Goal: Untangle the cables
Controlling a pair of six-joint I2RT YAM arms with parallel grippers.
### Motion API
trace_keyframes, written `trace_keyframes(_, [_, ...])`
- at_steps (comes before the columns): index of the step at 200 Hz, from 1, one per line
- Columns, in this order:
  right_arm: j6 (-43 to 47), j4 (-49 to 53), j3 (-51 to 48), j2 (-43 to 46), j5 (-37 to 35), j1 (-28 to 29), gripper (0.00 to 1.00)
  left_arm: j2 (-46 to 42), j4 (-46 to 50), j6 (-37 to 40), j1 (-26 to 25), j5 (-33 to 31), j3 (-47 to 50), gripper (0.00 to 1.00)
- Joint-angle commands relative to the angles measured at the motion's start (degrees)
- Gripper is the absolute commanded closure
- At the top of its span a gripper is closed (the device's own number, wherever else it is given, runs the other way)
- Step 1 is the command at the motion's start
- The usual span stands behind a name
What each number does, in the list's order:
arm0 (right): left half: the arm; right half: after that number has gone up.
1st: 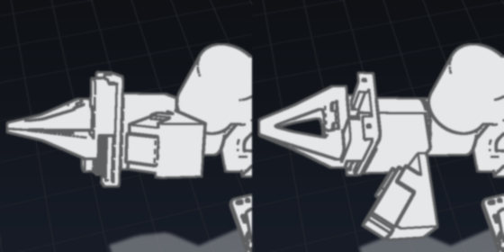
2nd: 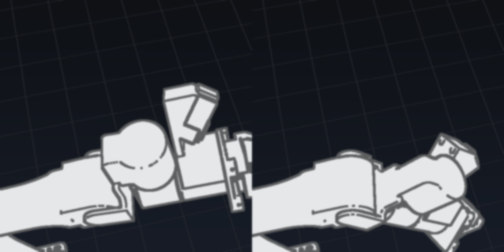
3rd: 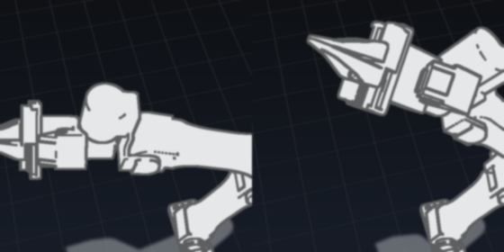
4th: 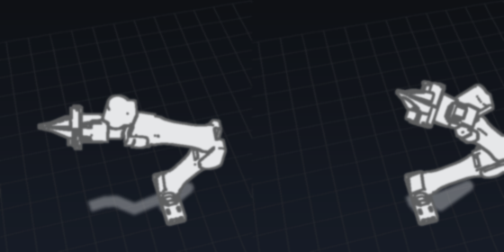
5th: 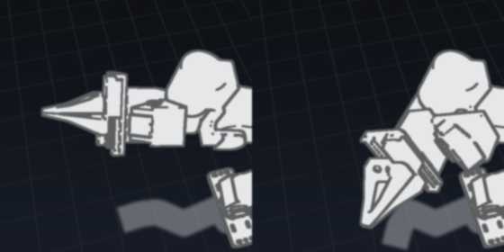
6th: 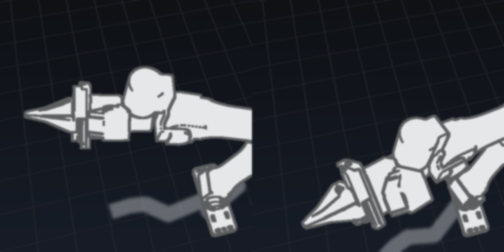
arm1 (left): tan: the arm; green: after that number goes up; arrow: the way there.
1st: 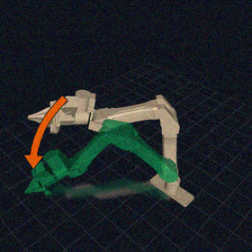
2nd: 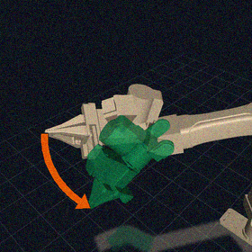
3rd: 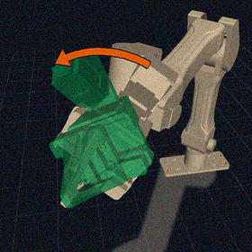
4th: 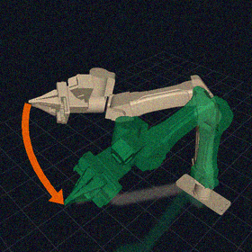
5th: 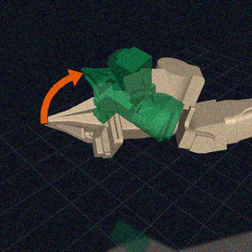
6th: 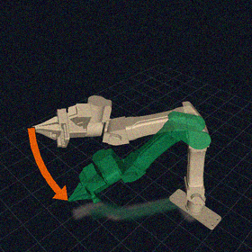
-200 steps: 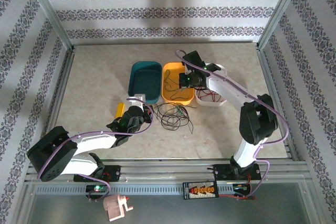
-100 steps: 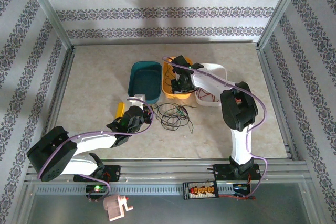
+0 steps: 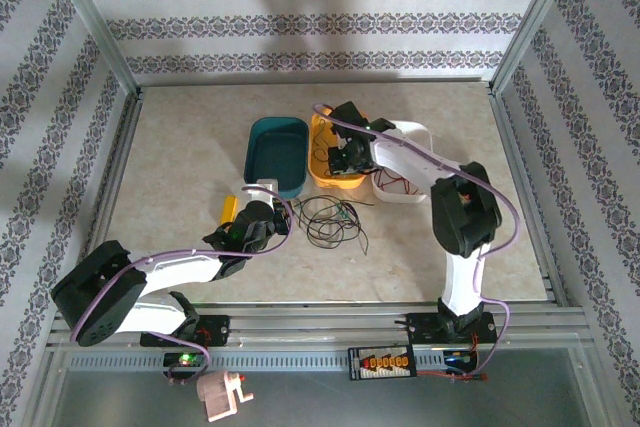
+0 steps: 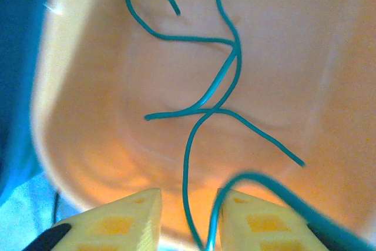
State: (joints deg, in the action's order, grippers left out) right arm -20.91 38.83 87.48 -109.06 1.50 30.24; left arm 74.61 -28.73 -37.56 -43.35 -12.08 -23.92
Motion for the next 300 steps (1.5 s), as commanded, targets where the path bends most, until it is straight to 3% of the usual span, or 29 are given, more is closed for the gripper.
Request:
trace_keyframes(1, [-0.8,-1.4,-1.4,7.1,-2.7,-0.5,0.67,0.0,1.3,0.8,0.6,0.5,-1.8,1.0])
trace_keyframes(63, [-0.6,-2.4,-9.7,18.6,-3.4,-0.6,0.62,0.6,0.8,0.6,0.6,0.6,-2.0,1.0])
trace_keyframes(105, [1.5,-1.1,-20.3,23.7,3.7,2.8,0.63,1.6,0.3,0.3,0.6,0.4,-2.1,1.0])
trace_keyframes(139, [0.6,-2.6,-27.0,24.2,5.9,4.7,0.66,3.0,0.2,-0.1,0.6,0.4,-2.3,1.0])
trace_keyframes(186, [0.3,-5.7,-28.9,19.2,4.6,4.3,0.64,3.2,0.3,-0.7,0.6,-0.1,-2.1,1.0])
trace_keyframes(206, [0.1,-6.6,-28.7,16.0,5.0,4.0,0.72,2.8,0.9,-1.2,0.6,-0.7,-1.7,1.0])
trace_keyframes(225, [-0.4,-6.5,-29.4,16.2,3.2,3.9,0.92,1.6,2.4,-2.0,0.6,-2.7,-1.3,1.0])
trace_keyframes(235, [-0.9,-6.2,-30.8,18.1,0.9,3.7,0.98,0.8,4.2,-2.5,0.6,-4.4,-1.2,1.0])
trace_keyframes(266, [-3.9,-4.3,-37.4,28.0,-3.6,0.5,1.0,-1.9,10.0,-3.3,0.6,-10.2,-1.0,1.0])
trace_keyframes(300, [-6.5,-1.5,-46.1,39.9,-2.6,-4.7,1.0,-3.6,13.4,-3.3,0.7,-14.3,-1.0,1.0])
